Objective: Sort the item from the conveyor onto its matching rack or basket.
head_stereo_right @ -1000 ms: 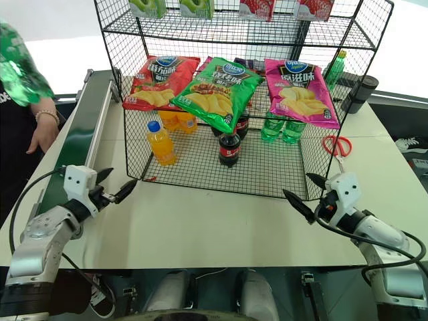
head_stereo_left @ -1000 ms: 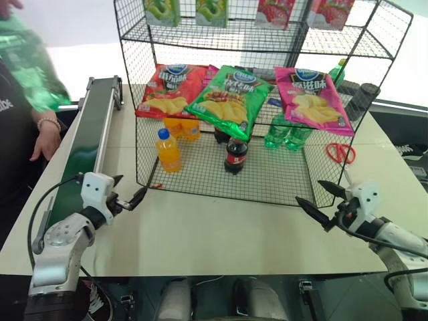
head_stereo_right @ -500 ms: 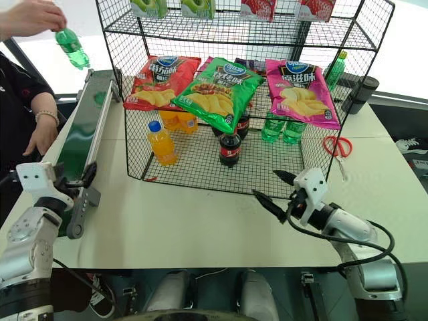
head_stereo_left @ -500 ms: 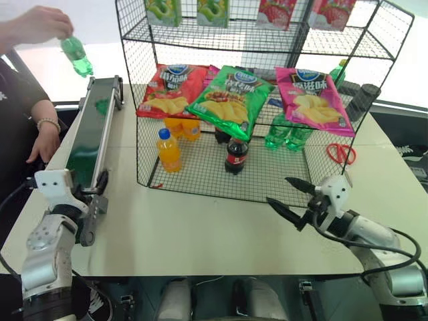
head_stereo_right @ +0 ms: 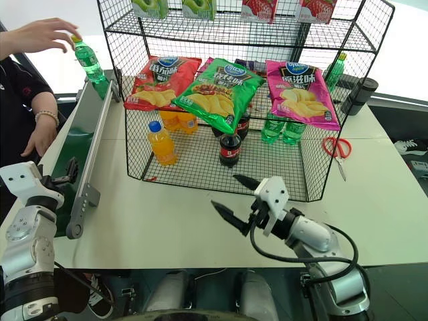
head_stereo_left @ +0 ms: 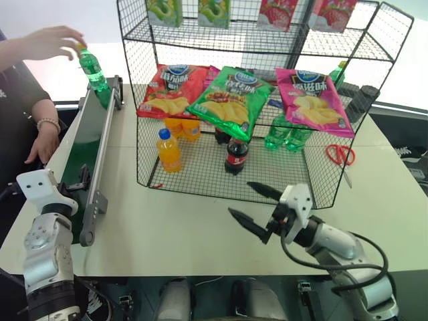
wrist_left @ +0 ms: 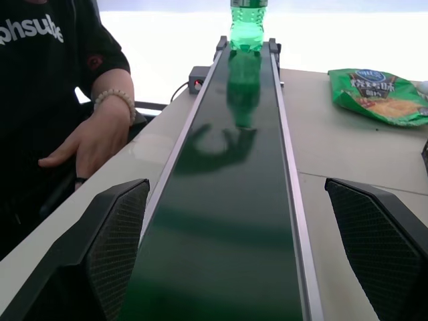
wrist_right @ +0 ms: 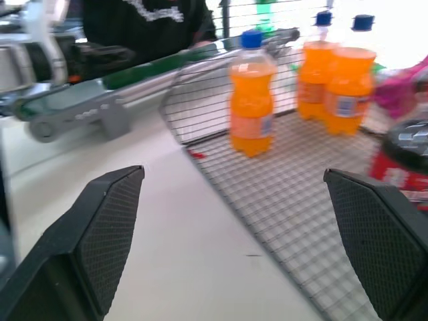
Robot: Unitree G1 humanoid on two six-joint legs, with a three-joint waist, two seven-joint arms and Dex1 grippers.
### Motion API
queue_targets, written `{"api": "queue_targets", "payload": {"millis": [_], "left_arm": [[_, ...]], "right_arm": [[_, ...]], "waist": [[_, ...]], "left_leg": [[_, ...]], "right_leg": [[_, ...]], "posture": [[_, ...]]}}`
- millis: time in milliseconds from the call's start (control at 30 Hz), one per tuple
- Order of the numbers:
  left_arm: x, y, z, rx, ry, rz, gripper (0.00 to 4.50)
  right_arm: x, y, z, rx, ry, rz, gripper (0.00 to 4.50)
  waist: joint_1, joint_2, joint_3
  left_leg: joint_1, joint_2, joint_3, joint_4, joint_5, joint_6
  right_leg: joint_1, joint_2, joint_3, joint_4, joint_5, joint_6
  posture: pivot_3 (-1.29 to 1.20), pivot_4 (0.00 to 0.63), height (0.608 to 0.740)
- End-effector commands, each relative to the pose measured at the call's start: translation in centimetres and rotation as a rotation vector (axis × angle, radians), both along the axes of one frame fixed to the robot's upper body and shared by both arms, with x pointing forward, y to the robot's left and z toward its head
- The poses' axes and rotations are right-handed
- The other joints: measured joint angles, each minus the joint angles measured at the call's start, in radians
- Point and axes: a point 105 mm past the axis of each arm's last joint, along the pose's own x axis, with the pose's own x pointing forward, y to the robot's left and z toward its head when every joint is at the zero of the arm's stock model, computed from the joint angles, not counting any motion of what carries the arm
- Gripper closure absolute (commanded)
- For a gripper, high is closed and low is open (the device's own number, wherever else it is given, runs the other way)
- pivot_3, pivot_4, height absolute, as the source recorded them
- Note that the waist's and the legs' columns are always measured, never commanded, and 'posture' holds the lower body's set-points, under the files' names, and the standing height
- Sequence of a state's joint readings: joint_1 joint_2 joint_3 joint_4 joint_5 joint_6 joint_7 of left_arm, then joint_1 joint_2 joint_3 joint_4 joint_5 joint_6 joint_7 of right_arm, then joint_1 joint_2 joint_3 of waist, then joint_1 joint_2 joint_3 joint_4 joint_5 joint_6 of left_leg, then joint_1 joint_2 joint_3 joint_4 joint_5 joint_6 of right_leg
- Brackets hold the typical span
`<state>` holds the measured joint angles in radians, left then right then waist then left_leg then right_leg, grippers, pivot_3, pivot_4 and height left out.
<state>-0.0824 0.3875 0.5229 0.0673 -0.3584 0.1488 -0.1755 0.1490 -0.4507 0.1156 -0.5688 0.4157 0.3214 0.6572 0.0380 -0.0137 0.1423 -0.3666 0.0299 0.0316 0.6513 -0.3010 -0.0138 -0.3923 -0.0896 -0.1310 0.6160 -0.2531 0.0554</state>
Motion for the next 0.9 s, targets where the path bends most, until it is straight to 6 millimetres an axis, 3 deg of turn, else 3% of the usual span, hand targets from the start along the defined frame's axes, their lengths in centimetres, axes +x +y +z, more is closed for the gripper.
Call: {"api": "queue_targets", "payload": {"millis": [33, 400, 700, 900], "left_arm": [[0.3, -0.2, 1.3, 0.028, -0.059, -0.008, 0.00], [0.3, -0.4, 0.8, 0.023, -0.036, -0.044, 0.00], [0.6, -0.7, 1.8, 0.092, -0.055, -0.061, 0.00], [0.2, -0.8, 1.2, 0.029, -0.057, -0.088, 0.00]], "right_arm": [[-0.5, 0.5, 1.1, 0.016, -0.050, 0.035, 0.02], [-0.9, 0.3, 0.2, -0.024, -0.055, 0.017, 0.02], [-0.8, 0.3, -0.1, -0.037, -0.033, 0.004, 0.02], [-0.8, 0.4, -0.1, -0.040, -0.016, 0.034, 0.02]], "waist": [[0.000, 0.000, 0.000], [0.000, -0.001, 0.000], [0.000, -0.001, -0.001], [0.000, -0.001, -0.001]], "left_leg": [[0.000, 0.000, 0.000, 0.000, 0.000, 0.000], [0.000, 0.000, 0.000, 0.000, 0.000, 0.000], [0.000, 0.000, 0.000, 0.000, 0.000, 0.000], [0.000, 0.000, 0.000, 0.000, 0.000, 0.000]], "right_leg": [[0.000, 0.000, 0.000, 0.000, 0.000, 0.000], [0.000, 0.000, 0.000, 0.000, 0.000, 0.000], [0.000, 0.000, -0.001, 0.000, 0.000, 0.000], [0.000, 0.000, -0.001, 0.000, 0.000, 0.000]], "posture": [[0.00, 0.150, 0.734], [0.00, 0.150, 0.734], [0.00, 0.150, 0.734], [0.00, 0.150, 0.734]]}}
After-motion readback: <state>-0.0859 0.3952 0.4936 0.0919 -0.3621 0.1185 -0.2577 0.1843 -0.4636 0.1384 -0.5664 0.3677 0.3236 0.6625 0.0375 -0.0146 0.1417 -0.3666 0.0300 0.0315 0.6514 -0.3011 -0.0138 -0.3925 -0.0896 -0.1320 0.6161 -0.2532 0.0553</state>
